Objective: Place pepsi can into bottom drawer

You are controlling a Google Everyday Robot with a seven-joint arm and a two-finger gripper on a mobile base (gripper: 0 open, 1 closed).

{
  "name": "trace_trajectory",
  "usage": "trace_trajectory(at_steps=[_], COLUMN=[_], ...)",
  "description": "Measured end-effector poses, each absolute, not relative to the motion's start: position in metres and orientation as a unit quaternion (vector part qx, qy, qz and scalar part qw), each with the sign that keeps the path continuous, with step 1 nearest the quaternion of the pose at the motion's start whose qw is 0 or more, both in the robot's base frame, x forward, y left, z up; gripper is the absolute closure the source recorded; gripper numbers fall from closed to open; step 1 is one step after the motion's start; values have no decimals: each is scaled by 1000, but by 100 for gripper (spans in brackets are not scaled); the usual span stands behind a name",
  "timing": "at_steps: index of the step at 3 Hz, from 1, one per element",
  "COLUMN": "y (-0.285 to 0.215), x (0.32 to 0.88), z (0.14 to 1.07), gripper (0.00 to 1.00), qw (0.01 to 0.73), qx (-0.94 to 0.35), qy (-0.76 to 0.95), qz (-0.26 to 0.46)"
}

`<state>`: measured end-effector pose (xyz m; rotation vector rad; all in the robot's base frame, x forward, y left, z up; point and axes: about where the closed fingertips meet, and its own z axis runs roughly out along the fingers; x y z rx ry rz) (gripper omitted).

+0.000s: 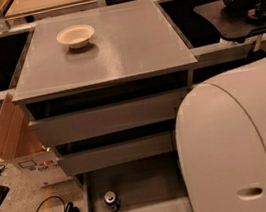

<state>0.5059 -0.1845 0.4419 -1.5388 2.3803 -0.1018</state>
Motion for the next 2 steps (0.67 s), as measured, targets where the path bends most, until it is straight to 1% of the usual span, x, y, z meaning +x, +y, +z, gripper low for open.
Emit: trace_trajectory(at_steps=[1,2], y=[-195,-228], x=[504,488], z=[442,458], gripper=[100,100], qw=[154,174], qx=[-527,-493], qy=[835,852], qz=[-28,-25])
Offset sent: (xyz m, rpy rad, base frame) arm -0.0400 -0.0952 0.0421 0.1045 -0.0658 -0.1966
